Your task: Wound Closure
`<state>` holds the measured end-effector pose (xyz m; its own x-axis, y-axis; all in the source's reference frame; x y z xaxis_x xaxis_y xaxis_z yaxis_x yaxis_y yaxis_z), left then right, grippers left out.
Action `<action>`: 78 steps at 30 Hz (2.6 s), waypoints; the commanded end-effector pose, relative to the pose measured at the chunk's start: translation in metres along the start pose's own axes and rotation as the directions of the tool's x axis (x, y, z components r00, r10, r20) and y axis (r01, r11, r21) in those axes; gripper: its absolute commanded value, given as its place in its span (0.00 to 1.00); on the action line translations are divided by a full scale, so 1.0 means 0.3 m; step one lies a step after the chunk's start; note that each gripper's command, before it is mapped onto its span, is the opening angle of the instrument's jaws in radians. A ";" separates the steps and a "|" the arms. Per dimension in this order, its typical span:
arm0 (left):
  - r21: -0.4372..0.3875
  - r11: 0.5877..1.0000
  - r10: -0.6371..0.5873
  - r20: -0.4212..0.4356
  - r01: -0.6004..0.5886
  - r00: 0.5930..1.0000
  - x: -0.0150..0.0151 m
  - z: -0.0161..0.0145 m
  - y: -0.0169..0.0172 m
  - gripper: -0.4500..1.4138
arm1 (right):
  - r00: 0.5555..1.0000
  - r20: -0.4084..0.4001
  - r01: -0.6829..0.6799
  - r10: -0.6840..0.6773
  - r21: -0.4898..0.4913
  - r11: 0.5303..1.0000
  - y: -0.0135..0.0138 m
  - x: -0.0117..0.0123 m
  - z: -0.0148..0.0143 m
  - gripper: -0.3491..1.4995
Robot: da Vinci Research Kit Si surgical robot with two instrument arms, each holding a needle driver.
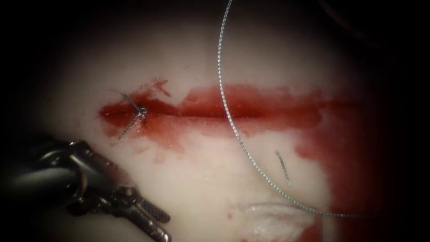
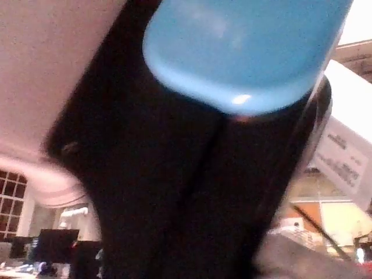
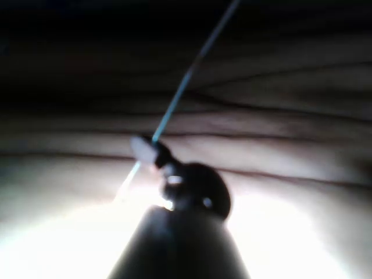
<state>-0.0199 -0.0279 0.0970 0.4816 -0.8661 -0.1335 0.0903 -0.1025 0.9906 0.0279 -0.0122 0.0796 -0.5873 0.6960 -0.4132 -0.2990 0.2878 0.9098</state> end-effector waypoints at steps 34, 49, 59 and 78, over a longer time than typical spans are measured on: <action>-0.284 0.920 0.373 0.431 -0.269 0.821 -0.031 0.016 0.001 0.17 | 1.000 -0.011 -0.019 0.020 0.089 0.996 -0.0126 0.0011 0.0141 0.00; -0.379 0.877 0.446 0.411 -0.296 0.795 -0.040 -0.016 -0.003 0.00 | 1.000 0.028 0.002 -0.004 0.102 0.995 -0.0117 -0.0054 0.0105 0.21; -0.451 0.854 0.479 0.487 -0.259 0.731 -0.045 -0.053 -0.011 0.00 | 0.903 0.414 0.048 -0.117 0.173 0.984 0.0003 -0.0322 -0.0066 0.45; -0.573 0.758 0.597 0.419 -0.310 0.684 -0.047 -0.085 -0.029 0.00 | 0.760 0.609 0.098 -0.225 0.234 0.967 0.0046 -0.0130 -0.0283 0.42</action>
<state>-0.0042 -0.0034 0.0905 0.0446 -0.8613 0.5062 0.4447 0.4708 0.7620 0.0227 -0.0214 0.0821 0.0805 0.8739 -0.4793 -0.1754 0.4858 0.8563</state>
